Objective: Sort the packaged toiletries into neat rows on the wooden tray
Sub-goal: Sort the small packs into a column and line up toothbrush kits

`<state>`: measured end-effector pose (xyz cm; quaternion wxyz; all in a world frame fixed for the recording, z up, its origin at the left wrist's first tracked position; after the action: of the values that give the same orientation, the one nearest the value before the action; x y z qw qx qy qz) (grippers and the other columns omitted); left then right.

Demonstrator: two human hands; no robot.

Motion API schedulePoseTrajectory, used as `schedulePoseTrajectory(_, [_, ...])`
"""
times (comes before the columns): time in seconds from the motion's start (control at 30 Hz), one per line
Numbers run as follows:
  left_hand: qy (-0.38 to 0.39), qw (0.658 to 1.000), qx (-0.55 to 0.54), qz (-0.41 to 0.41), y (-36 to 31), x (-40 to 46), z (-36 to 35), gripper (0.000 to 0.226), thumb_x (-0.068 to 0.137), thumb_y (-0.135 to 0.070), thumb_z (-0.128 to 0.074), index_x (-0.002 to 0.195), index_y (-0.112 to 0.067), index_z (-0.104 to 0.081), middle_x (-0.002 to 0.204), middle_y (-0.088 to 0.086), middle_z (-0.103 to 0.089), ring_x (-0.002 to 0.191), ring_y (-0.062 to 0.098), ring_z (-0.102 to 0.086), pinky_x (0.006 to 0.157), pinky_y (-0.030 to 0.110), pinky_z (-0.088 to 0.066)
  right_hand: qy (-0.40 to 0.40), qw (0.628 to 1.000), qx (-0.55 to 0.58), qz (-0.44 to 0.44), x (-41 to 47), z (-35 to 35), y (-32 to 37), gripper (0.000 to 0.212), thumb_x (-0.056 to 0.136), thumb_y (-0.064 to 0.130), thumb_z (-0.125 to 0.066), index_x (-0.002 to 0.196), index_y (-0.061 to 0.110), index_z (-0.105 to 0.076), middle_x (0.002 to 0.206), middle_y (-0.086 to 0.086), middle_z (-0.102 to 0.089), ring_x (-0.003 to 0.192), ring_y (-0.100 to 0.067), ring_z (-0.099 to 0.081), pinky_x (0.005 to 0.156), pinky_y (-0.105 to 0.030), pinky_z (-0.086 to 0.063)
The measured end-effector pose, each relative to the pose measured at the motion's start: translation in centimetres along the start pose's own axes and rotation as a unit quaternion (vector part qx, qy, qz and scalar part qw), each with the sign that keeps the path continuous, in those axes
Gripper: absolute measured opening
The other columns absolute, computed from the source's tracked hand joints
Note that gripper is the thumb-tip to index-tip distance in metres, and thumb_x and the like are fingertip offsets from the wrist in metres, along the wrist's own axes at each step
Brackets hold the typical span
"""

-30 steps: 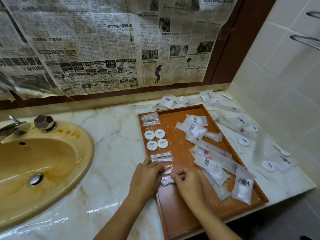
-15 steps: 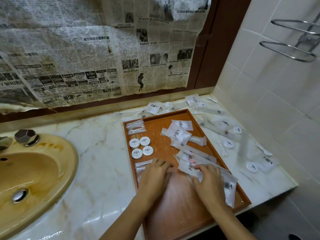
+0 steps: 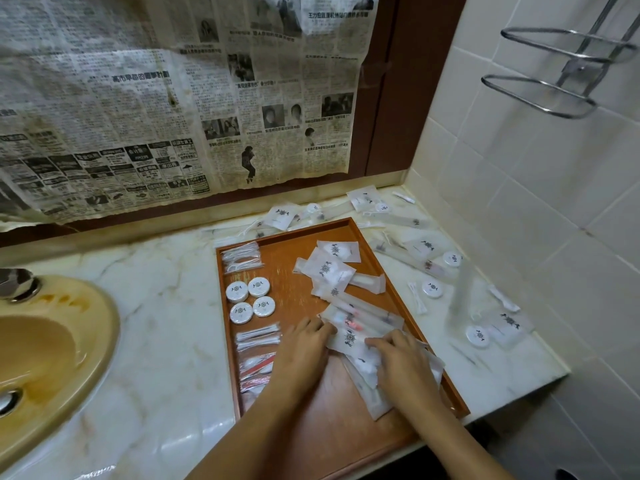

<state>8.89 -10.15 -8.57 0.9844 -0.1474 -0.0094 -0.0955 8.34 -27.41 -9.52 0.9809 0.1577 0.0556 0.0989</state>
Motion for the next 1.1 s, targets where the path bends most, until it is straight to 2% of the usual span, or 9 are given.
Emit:
schedulePoseTrajectory(0.17, [-0.036, 0.998, -0.060, 0.006, 0.4, 0.2, 1.2, 0.020, 0.095, -0.027, -0.054, 0.111, -0.024, -0.066, 0.114, -0.007, -0.064, 0.105, 0.014, -0.053, 0.082, 0.025, -0.038, -0.002, 0.996, 0.092, 0.016, 0.8, 0.6, -0.8, 0.024, 0.093, 0.031, -0.059, 0.115, 0.034, -0.069, 0.106, 0.019, -0.048, 0.102, -0.002, -0.046, 0.087, -0.022, -0.045])
schedulePoseTrajectory(0.3, [-0.081, 0.985, -0.147, 0.045, 1.3, 0.2, 2.7, 0.007, 0.093, -0.026, -0.062, 0.094, -0.024, -0.069, 0.092, -0.012, -0.063, 0.088, 0.008, -0.053, 0.069, 0.016, -0.034, -0.046, 0.981, 0.186, 0.035, 2.1, 2.6, -0.5, 0.017, 0.093, 0.023, -0.061, 0.105, 0.025, -0.074, 0.101, 0.012, -0.058, 0.089, -0.002, -0.058, 0.075, -0.017, -0.046])
schedulePoseTrajectory(0.43, [-0.134, 0.961, -0.226, 0.089, 2.4, -0.7, 4.4, 0.006, 0.090, -0.024, -0.068, 0.089, -0.029, -0.069, 0.083, -0.017, -0.058, 0.075, 0.002, -0.051, 0.064, 0.015, -0.038, -0.086, 0.965, 0.242, 0.061, 2.9, 5.6, 1.3, 0.017, 0.092, 0.018, -0.063, 0.099, 0.028, -0.074, 0.089, 0.017, -0.059, 0.081, 0.002, -0.058, 0.068, -0.009, -0.044])
schedulePoseTrajectory(0.53, [-0.173, 0.942, -0.265, 0.109, 2.9, -2.4, 5.7, 0.011, 0.088, -0.023, -0.070, 0.085, -0.031, -0.064, 0.086, -0.016, -0.057, 0.082, 0.003, -0.052, 0.067, 0.012, -0.039, -0.097, 0.948, 0.294, 0.073, 2.2, 6.4, 2.7, 0.016, 0.092, 0.015, -0.064, 0.095, 0.028, -0.073, 0.091, 0.016, -0.064, 0.082, 0.001, -0.062, 0.069, -0.012, -0.048])
schedulePoseTrajectory(0.67, [-0.196, 0.932, -0.274, 0.133, 3.9, -6.2, 6.3, 0.014, 0.087, -0.022, -0.073, 0.081, -0.031, -0.064, 0.082, -0.016, -0.063, 0.079, 0.006, -0.057, 0.068, 0.016, -0.043, -0.052, 0.925, 0.372, 0.060, 0.2, 4.3, 4.0, 0.016, 0.093, 0.012, -0.063, 0.099, 0.023, -0.074, 0.087, 0.013, -0.071, 0.084, -0.004, -0.067, 0.072, -0.024, -0.058])
schedulePoseTrajectory(0.83, [-0.173, 0.947, -0.228, 0.149, 5.0, -12.4, 4.9, 0.010, 0.088, -0.025, -0.071, 0.085, -0.033, -0.065, 0.088, -0.018, -0.057, 0.083, 0.001, -0.058, 0.072, 0.017, -0.046, -0.011, 0.938, 0.334, 0.095, -2.7, 1.0, 5.6, 0.011, 0.091, 0.019, -0.066, 0.091, 0.027, -0.073, 0.083, 0.015, -0.071, 0.083, -0.003, -0.066, 0.076, -0.024, -0.053])
schedulePoseTrajectory(0.93, [-0.156, 0.950, -0.219, 0.160, 5.5, -15.4, 3.9, 0.010, 0.089, -0.027, -0.069, 0.093, -0.036, -0.066, 0.091, -0.017, -0.052, 0.082, 0.000, -0.057, 0.072, 0.015, -0.047, 0.005, 0.941, 0.325, 0.096, -4.2, -0.7, 6.2, 0.008, 0.086, 0.017, -0.071, 0.091, 0.022, -0.075, 0.084, 0.012, -0.072, 0.083, 0.000, -0.065, 0.076, -0.019, -0.052])
schedulePoseTrajectory(1.03, [-0.152, 0.951, -0.216, 0.160, 5.5, -17.8, 3.2, 0.014, 0.089, -0.029, -0.069, 0.096, -0.039, -0.063, 0.089, -0.019, -0.047, 0.081, -0.003, -0.056, 0.069, 0.006, -0.040, 0.024, 0.944, 0.315, 0.097, -5.5, -2.1, 6.6, 0.009, 0.081, 0.010, -0.075, 0.088, 0.015, -0.075, 0.078, 0.011, -0.070, 0.081, 0.004, -0.064, 0.073, -0.012, -0.051])
schedulePoseTrajectory(1.1, [-0.153, 0.954, -0.205, 0.154, 5.3, -19.2, 2.7, 0.015, 0.089, -0.028, -0.068, 0.097, -0.039, -0.061, 0.089, -0.019, -0.045, 0.079, -0.002, -0.055, 0.070, 0.006, -0.039, 0.021, 0.948, 0.300, 0.105, -6.3, -2.7, 6.8, 0.007, 0.079, 0.008, -0.076, 0.084, 0.012, -0.076, 0.074, 0.010, -0.070, 0.079, 0.003, -0.064, 0.070, -0.013, -0.051])
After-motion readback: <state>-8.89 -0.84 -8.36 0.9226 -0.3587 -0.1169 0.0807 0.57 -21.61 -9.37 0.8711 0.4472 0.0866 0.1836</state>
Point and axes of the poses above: each hand's wrist, its own x-axis towards the middle knuckle, its own z-axis out of the back of the hand, y = z × x, the point moved 7 cm from there along x, towards the middle knuckle
